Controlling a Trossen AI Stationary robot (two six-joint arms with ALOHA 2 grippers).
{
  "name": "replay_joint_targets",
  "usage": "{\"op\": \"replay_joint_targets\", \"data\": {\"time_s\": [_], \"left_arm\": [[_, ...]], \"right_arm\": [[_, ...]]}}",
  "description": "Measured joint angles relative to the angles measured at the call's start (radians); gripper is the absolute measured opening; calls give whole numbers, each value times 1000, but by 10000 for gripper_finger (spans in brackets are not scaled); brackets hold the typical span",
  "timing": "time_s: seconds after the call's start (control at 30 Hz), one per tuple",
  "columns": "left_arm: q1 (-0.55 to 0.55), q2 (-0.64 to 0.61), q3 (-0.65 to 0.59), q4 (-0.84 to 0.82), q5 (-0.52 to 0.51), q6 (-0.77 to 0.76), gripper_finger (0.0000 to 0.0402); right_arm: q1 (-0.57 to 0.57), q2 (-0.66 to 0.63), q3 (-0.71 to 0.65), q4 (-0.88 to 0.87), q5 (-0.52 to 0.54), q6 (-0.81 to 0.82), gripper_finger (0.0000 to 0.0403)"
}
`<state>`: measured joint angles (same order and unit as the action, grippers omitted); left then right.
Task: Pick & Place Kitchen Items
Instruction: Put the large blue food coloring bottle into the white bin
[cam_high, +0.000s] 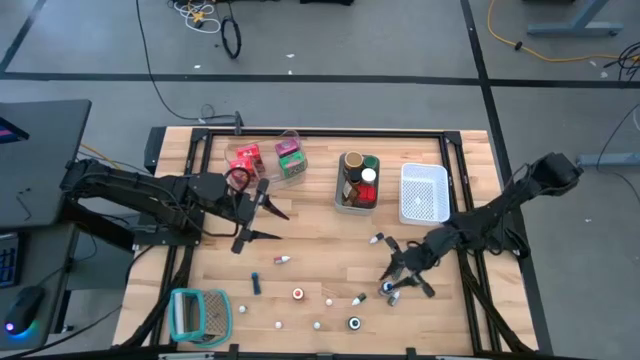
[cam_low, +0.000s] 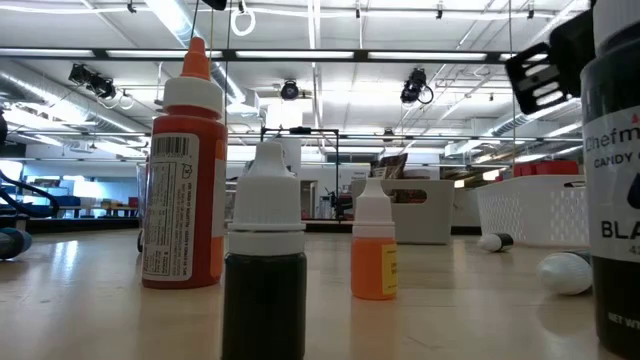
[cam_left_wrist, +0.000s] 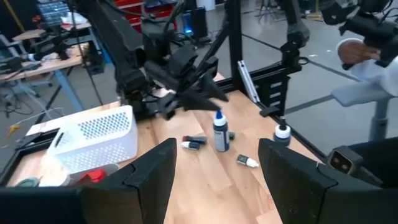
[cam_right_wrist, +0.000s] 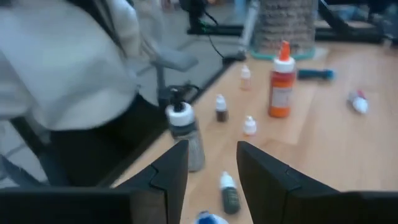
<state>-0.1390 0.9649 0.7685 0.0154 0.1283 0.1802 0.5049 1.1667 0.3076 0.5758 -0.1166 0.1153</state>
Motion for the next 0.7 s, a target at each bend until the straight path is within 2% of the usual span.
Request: {"op": "replay_joint_targets", "data": {"time_s": [0.13, 0.3, 0.53, 0.7], "left_arm": [[0, 0, 0, 1, -52, 0, 236], [0, 0, 0, 0, -101, 0, 236], [0, 0, 0, -2, -103, 10, 236], [0, 0, 0, -12, -103, 10, 236]], "right_arm": [[16, 3, -64, 136, -3, 2, 146], [19, 14, -69, 139, -15, 0, 146], [19, 77, -69, 147, -14, 0, 146], [19, 150, -69, 201, -15, 60, 146]]}}
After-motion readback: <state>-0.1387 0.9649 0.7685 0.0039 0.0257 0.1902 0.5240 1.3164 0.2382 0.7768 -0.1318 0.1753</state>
